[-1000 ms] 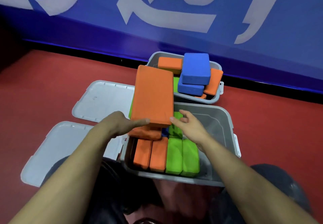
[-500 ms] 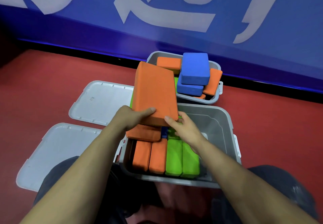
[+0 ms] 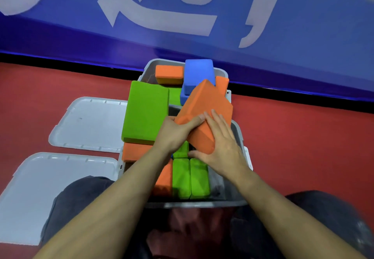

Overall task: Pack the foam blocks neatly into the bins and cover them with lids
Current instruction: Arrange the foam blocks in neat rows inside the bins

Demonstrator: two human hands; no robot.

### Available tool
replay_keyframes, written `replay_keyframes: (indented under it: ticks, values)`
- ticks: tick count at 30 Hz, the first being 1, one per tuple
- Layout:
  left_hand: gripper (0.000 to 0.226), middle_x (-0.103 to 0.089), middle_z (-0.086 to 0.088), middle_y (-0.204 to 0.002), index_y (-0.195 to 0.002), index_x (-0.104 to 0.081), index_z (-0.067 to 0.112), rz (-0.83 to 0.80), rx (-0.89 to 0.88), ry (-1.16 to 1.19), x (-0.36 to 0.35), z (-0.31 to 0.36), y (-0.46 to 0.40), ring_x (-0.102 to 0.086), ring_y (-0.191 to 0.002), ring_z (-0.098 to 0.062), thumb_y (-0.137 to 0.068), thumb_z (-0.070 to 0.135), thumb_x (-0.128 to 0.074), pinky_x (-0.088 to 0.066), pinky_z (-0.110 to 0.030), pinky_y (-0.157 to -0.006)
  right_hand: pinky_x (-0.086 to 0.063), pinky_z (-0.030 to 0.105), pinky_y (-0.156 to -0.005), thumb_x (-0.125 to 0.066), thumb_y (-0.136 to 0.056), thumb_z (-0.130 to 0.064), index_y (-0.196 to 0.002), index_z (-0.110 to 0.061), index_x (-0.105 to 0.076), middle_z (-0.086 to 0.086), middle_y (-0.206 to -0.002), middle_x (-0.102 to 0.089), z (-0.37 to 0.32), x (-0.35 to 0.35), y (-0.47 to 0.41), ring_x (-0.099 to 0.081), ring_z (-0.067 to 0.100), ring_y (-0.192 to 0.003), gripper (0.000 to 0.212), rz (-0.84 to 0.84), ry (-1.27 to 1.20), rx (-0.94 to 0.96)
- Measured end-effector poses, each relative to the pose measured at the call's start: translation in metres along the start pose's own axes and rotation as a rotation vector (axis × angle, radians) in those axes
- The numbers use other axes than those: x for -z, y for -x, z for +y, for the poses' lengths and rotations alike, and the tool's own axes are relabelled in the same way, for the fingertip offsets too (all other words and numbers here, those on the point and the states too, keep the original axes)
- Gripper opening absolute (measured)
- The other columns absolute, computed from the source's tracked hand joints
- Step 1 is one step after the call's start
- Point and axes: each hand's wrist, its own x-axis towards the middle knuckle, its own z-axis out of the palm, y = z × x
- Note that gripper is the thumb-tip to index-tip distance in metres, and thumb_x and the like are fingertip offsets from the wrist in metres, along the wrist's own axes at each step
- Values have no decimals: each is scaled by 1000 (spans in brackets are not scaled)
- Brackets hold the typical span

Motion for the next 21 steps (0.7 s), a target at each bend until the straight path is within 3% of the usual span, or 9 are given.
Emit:
replay_keyframes:
  ticks: [3,6,10,11,13,16,18,21]
  values:
    - [56,-73,10,-79,-92,-73,14,-110,15,77,-20,-6,-2,-66,-67,-3,-75,67,-73,-52,-22,-62,-28,30,-121,-86,-68,-56,-155,-35,-33,-11,-162,-32,16,13,4,-33,10,-148,105,28,-56,-165]
    - [49,-64,11,-71,-85,-67,20,-212,28,85,-30,-12,-5,-61,-68,-7,-84,69,-63,-52,-26,-72,-47,35,-99,-84,-72,-56,-151,-43,-33,-14,-147,-50,28,27,9,-54,13,-127,95,-36,-193,-343]
    - [52,-64,7,-86,-102,-72,22,-335,69,63,-39,-22,-4,-64,-86,-9,-90,69,-54,-49,-30,-83,-43,28,-84,-79,-79,-54,-143,-37,-47,-15,-120,-62,39,29,25,-61,12,-109,73,-53,-267,-483]
    - [60,-69,9,-91,-111,-74,16,-367,85,60,-43,-24,-3,-67,-91,-8,-91,68,-53,-50,-29,-83,-44,29,-84,-78,-81,-53,-140,-34,-50,-12,-118,-63,42,28,27,-62,14,-109,68,-51,-254,-514]
    - [51,-71,8,-105,-112,-71,19,-412,109,6,-52,-26,1,-67,-99,-6,-95,63,-50,-50,-30,-83,-46,32,-85,-76,-85,-51,-135,-25,-52,-5,-120,-65,48,25,29,-63,20,-110,61,-50,-215,-575]
    - [37,-69,-2,-115,-107,-66,21,-303,59,-169,-62,-28,-3,-65,-107,-19,-103,51,-44,-49,-38,-91,-49,39,-91,-73,-85,-54,-130,-18,-52,4,-122,-65,67,13,28,-62,29,-112,62,-84,-147,-698]
    - [44,-67,-13,-124,-118,-65,10,-211,13,-296,-62,-30,-6,-62,-116,-29,-105,46,-42,-47,-38,-97,-51,44,-93,-73,-80,-61,-123,-16,-54,7,-117,-67,83,2,29,-65,31,-108,64,-124,-137,-777]
    - [49,-63,-13,-135,-133,-58,7,-193,-23,-561,-53,-42,-10,-56,-126,-29,-104,44,-44,-43,-34,-103,-54,42,-92,-70,-65,-77,-114,-16,-62,1,-106,-72,114,-20,37,-69,27,-103,79,-202,-183,-854]
